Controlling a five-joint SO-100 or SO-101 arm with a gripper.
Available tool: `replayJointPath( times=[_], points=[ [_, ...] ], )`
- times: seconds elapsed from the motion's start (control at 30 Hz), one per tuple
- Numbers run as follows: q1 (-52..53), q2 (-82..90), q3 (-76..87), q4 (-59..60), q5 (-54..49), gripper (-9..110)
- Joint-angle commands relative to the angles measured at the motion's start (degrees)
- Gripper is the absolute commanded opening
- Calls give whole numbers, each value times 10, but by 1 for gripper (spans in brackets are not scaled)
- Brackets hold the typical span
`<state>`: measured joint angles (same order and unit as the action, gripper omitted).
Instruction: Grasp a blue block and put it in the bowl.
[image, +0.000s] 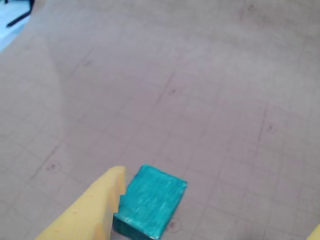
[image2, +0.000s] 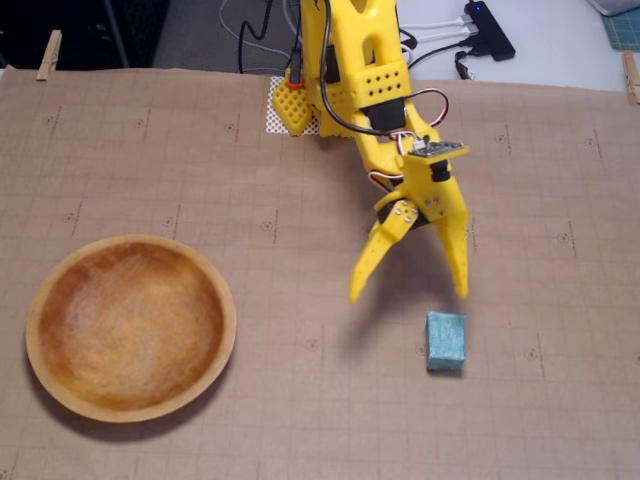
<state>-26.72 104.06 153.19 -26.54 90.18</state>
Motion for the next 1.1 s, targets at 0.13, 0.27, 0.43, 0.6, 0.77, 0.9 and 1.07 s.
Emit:
replayJointPath(
  times=[0.13, 0.27, 0.43, 0.6, 0.77, 0.9, 1.07],
  points=[
    [-33, 5, 22, -18, 7, 53],
    [-33, 4, 24, -12, 17, 53],
    [-34, -51, 16, -18, 73, 53],
    [-34, -70, -8, -13, 92, 53],
    [-34, -72, -11, -12, 96, 53],
    [-34, -80, -27, -11, 92, 53],
    [-34, -140, -70, -18, 89, 53]
  ],
)
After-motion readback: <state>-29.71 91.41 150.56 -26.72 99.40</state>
